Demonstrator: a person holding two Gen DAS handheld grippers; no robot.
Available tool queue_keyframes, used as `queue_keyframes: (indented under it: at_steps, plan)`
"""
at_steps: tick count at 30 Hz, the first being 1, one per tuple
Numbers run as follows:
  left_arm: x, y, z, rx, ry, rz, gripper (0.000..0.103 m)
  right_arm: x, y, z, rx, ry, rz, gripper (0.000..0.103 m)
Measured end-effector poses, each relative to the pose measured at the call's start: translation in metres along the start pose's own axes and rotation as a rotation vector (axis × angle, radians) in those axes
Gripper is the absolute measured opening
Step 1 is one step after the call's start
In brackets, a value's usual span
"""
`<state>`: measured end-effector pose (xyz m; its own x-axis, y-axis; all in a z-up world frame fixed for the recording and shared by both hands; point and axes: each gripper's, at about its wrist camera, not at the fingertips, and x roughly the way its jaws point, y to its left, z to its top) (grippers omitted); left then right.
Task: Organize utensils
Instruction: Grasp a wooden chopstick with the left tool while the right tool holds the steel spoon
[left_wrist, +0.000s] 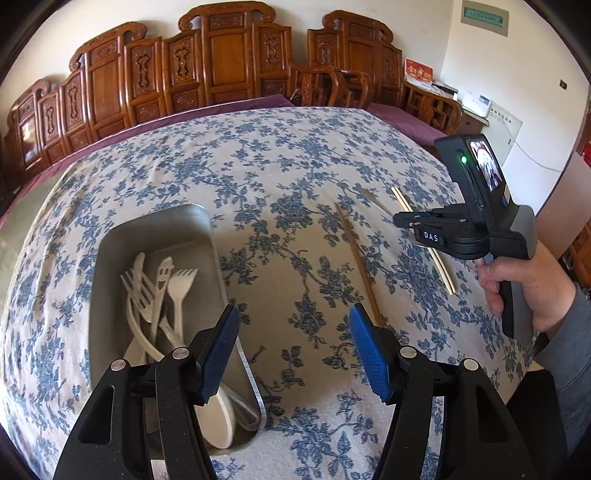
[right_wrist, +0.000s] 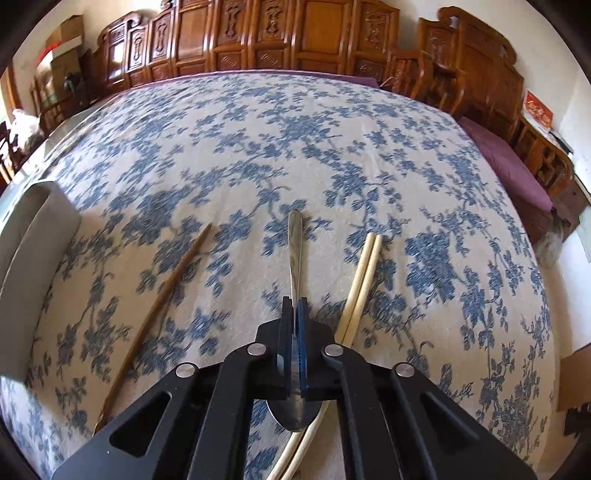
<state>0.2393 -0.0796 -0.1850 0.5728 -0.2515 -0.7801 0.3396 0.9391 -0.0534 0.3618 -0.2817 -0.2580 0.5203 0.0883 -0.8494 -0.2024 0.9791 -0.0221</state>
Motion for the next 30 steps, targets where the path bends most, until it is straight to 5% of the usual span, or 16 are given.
queue_keyframes:
  at_steps: [15, 30]
  plan:
    - [0.009, -0.042, 0.005, 0.051, 0.033, -0.017, 0.058, -0.038, -0.018, -0.02, 0.044, -0.074, 0.089, 0.003]
    - [0.078, -0.071, 0.02, 0.092, 0.132, -0.024, 0.021, -0.039, -0.029, -0.024, 0.064, -0.081, 0.1, 0.003]
